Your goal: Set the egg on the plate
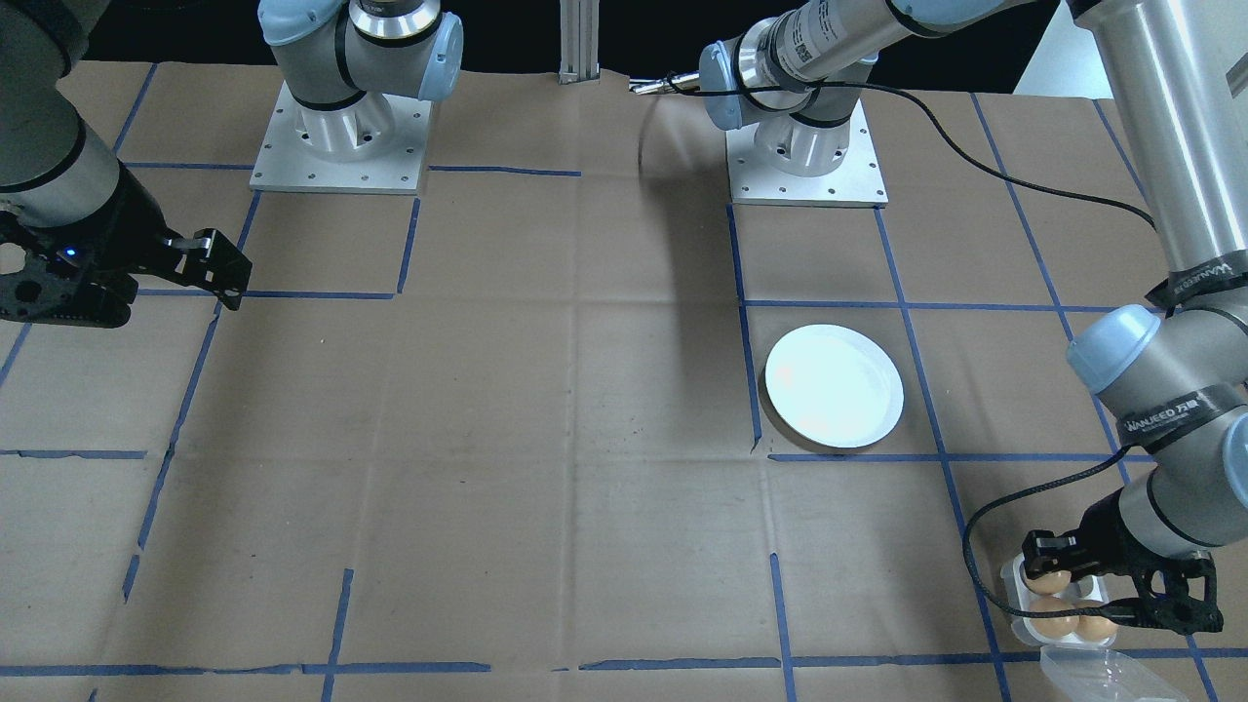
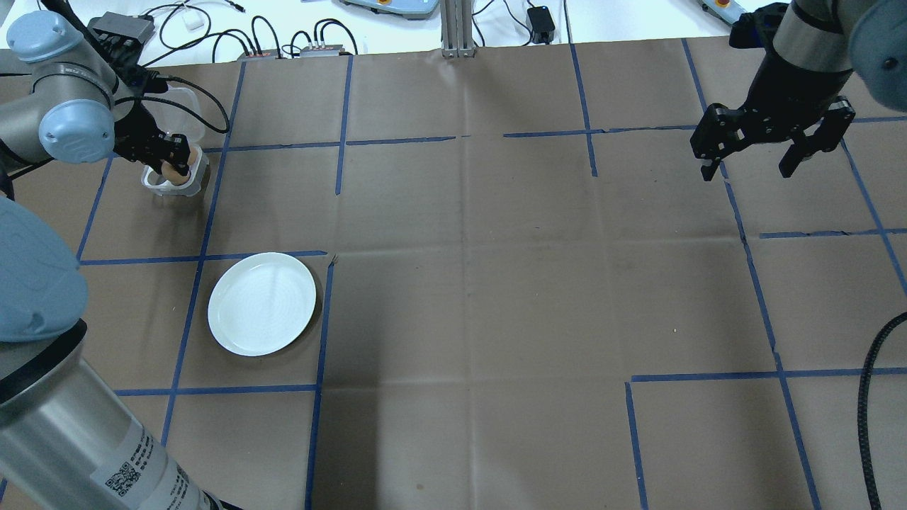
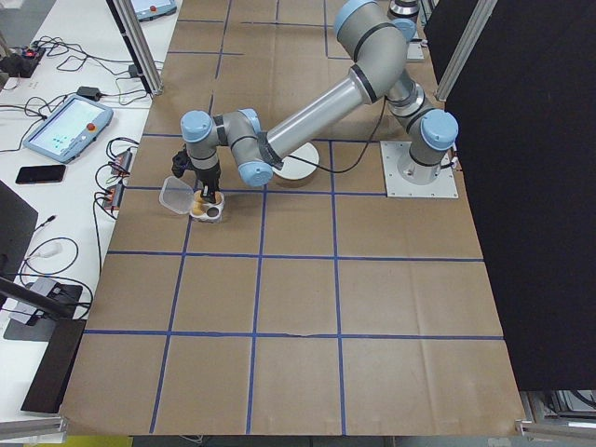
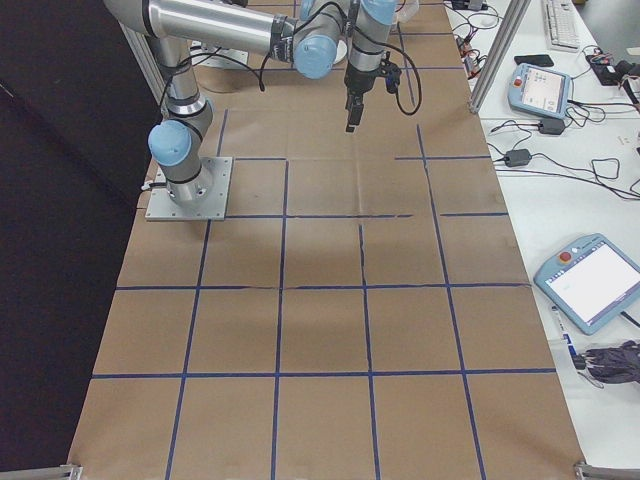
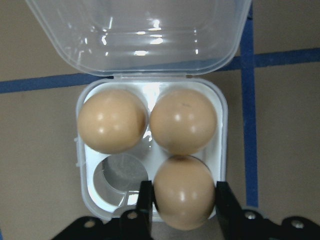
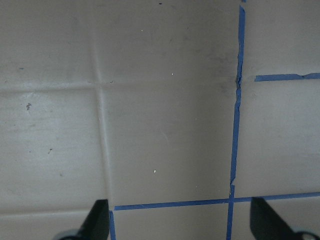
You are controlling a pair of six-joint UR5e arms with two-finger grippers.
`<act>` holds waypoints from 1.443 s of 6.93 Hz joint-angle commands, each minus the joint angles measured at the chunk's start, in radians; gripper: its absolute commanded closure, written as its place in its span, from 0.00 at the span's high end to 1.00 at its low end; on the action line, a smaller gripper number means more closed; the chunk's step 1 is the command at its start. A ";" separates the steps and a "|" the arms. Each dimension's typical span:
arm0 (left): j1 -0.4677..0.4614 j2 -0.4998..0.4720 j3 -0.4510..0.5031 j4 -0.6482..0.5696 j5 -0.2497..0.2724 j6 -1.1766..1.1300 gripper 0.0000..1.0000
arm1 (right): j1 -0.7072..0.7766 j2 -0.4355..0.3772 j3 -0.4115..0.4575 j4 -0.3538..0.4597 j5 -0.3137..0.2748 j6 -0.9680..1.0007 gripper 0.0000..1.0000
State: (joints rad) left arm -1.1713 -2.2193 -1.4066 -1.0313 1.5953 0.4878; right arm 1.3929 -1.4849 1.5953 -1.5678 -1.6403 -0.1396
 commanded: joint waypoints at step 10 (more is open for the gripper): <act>-0.212 0.500 -0.412 -0.314 -0.015 -0.373 0.00 | 0.000 0.000 0.000 0.000 -0.001 0.000 1.00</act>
State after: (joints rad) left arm -1.3626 -1.7554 -1.7076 -1.3550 1.5789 0.1415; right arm 1.3928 -1.4849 1.5953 -1.5685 -1.6409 -0.1396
